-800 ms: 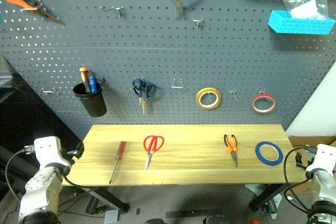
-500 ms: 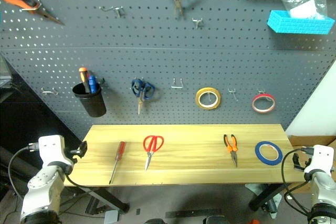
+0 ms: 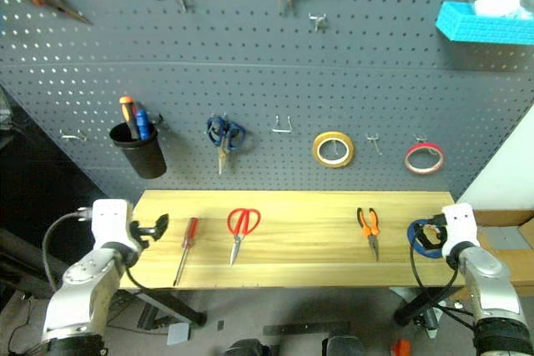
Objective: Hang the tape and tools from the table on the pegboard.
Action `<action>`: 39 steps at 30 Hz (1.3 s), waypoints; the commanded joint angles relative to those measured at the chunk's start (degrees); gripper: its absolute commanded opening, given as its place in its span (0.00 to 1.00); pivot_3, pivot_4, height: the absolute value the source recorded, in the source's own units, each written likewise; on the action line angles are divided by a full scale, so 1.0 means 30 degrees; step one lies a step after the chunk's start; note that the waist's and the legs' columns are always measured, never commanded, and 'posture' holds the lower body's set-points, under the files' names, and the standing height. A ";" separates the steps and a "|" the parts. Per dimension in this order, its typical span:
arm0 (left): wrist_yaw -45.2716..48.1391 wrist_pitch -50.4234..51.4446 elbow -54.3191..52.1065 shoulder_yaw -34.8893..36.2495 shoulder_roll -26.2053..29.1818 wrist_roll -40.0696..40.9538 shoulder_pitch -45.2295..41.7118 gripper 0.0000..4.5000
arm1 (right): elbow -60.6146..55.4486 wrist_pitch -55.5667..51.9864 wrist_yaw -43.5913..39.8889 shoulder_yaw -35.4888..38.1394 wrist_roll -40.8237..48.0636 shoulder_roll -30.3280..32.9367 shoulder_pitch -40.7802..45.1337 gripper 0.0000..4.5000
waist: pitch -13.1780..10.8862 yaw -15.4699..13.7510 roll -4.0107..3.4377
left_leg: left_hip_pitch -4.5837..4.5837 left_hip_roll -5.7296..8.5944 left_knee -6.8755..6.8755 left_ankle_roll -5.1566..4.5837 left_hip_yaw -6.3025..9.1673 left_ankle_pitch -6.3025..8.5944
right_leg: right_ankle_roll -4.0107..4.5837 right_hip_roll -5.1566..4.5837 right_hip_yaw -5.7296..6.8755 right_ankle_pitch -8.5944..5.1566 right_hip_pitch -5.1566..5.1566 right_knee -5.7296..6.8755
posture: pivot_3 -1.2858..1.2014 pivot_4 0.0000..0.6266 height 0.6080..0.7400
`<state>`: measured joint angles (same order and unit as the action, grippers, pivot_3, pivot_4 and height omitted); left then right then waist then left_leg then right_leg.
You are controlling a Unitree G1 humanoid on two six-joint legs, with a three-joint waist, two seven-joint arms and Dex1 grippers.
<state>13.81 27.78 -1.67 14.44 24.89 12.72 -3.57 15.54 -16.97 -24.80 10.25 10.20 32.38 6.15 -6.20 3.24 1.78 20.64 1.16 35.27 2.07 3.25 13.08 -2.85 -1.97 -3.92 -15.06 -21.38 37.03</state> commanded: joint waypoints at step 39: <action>1.5320 -0.2512 -0.1290 -1.1671 0.1402 -0.0692 -0.8399 0.92 | 1.7654 -0.0051 -0.3731 -0.5511 -0.5889 0.0649 1.1858 0.25 | -0.3242 0.0628 0.0103 | 0.0502 0.0042 0.0302 -0.0197 0.0045 0.0181 | -0.0096 -0.0069 -0.0018 0.0166 -0.0338 -0.0015 | 0.48 0.44 1.00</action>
<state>59.62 21.12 -3.70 -20.76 29.57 10.86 -28.43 67.48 -17.61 -36.27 -4.51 -5.42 34.80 43.79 -15.93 5.12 2.09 22.14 1.28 36.21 1.48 3.41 13.62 -3.14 -2.17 -3.96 -14.56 -22.37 36.98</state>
